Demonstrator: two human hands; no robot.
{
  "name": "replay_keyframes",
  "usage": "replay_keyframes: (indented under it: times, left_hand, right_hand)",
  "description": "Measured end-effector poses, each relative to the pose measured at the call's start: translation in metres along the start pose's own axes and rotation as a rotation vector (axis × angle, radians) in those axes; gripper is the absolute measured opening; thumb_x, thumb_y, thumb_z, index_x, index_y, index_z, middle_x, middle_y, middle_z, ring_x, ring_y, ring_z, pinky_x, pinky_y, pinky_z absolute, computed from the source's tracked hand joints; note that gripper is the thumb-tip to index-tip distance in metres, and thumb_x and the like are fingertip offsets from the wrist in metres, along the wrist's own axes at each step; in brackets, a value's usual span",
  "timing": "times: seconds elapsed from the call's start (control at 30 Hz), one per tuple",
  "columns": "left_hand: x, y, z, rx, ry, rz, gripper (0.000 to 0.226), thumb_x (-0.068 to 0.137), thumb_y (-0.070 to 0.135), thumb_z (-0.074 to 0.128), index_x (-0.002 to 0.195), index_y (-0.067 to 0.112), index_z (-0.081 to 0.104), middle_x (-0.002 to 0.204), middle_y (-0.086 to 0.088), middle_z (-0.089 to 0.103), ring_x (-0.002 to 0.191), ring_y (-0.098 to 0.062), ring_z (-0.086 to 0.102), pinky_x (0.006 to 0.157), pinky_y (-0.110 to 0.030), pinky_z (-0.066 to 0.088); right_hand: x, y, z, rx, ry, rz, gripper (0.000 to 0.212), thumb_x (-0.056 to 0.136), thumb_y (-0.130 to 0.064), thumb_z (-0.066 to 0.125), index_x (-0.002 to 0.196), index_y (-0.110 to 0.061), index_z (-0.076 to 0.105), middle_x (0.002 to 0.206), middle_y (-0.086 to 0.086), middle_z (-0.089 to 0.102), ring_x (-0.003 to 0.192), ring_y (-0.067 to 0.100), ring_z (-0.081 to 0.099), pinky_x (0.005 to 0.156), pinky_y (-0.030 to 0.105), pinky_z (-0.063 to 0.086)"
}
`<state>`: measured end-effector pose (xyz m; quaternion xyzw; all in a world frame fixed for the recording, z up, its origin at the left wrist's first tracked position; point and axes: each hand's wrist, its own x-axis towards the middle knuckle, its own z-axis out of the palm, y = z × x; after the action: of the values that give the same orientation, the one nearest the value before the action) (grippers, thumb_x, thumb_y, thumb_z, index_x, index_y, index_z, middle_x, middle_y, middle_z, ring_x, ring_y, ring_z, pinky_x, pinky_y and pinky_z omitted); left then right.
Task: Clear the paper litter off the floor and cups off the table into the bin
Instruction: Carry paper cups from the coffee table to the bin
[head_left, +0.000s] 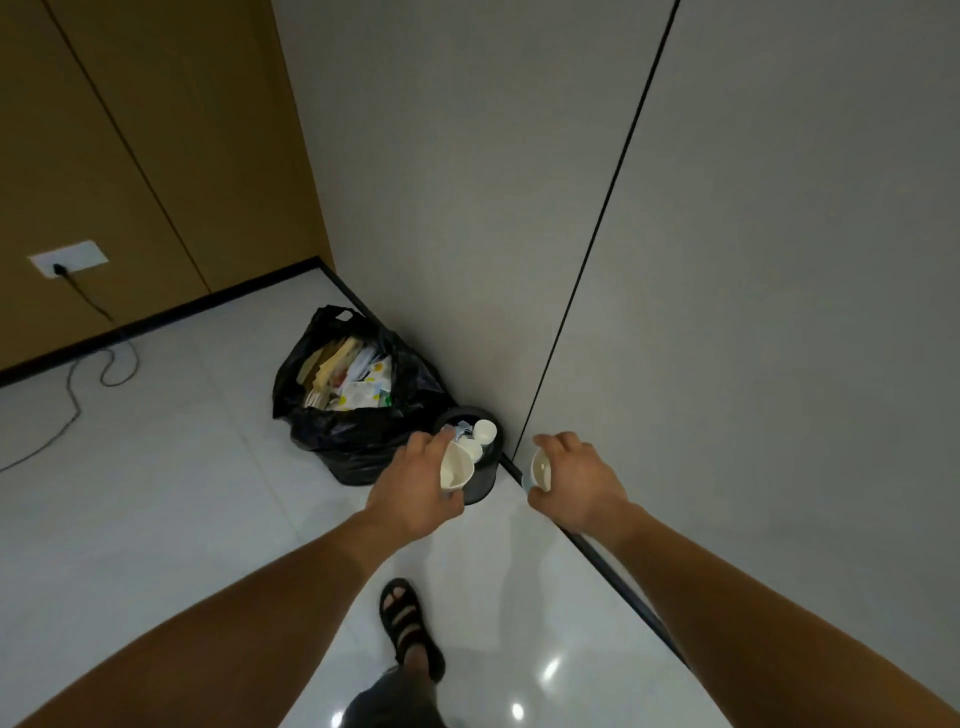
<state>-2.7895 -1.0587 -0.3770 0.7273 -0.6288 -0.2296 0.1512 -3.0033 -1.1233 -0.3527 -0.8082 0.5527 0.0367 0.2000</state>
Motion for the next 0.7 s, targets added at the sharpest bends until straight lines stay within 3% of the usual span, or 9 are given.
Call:
replay_keyframes:
  times: [0.37, 0.53, 0.7]
  left_hand:
    - [0.193, -0.035, -0.013, -0.071, -0.030, -0.065, 0.084, 0.076, 0.035, 0.071, 0.147, 0.020, 0.028, 0.135, -0.005, 0.037, 0.123, -0.027, 0.041, 0.099, -0.038, 0.042]
    - [0.242, -0.045, 0.029, -0.103, -0.087, -0.161, 0.080, 0.075, 0.031, 0.071, 0.144, 0.021, 0.032, 0.132, -0.006, 0.039, 0.119, -0.028, 0.043, 0.099, -0.038, 0.043]
    - [0.302, -0.059, 0.092, -0.172, -0.033, -0.303, 0.081, 0.072, 0.028, 0.075, 0.142, 0.020, 0.034, 0.133, -0.004, 0.040, 0.120, -0.027, 0.045, 0.095, -0.038, 0.044]
  right_hand:
    - [0.199, 0.017, -0.033, -0.016, -0.098, -0.003, 0.076, 0.083, -0.040, 0.065, 0.148, -0.024, 0.029, 0.143, 0.004, 0.036, 0.126, 0.027, 0.041, 0.101, 0.038, 0.044]
    - [0.275, 0.046, -0.011, 0.004, -0.160, -0.040, 0.074, 0.082, -0.038, 0.065, 0.147, -0.023, 0.032, 0.142, 0.004, 0.038, 0.124, 0.027, 0.042, 0.099, 0.038, 0.044]
    - [0.352, 0.088, 0.032, 0.033, -0.232, -0.098, 0.075, 0.082, -0.035, 0.067, 0.148, -0.023, 0.032, 0.144, 0.002, 0.037, 0.127, 0.026, 0.039, 0.098, 0.036, 0.042]
